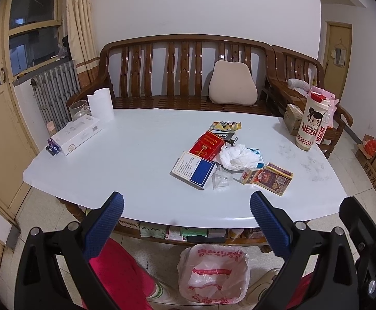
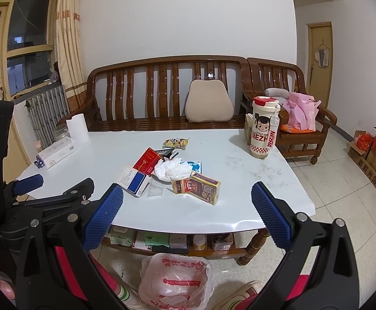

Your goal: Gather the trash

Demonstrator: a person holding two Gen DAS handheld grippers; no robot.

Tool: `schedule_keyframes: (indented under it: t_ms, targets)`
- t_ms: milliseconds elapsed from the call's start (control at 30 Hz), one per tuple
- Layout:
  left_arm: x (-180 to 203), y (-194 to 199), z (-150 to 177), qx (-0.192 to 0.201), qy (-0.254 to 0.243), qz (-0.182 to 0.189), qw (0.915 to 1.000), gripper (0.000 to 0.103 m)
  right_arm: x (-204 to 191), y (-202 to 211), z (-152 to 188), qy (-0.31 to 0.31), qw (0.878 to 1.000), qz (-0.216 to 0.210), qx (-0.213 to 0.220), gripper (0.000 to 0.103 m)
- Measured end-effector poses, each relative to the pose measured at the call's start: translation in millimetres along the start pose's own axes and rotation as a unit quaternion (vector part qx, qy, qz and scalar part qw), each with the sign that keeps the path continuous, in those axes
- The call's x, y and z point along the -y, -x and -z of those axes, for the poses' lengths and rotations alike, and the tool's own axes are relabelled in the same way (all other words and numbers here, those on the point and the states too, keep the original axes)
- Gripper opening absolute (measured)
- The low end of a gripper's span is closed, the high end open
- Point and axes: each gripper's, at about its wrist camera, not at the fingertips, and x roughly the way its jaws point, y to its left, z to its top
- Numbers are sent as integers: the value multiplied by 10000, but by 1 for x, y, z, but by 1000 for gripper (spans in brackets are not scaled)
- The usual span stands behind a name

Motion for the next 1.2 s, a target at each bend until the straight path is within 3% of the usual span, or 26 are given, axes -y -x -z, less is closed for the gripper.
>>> schedule_keyframes:
  t_ms: [1200]
  targets:
    - [-2, 2, 0, 26, -6, -41, 10000, 96, -8, 4, -1, -1, 10000, -76, -14, 98]
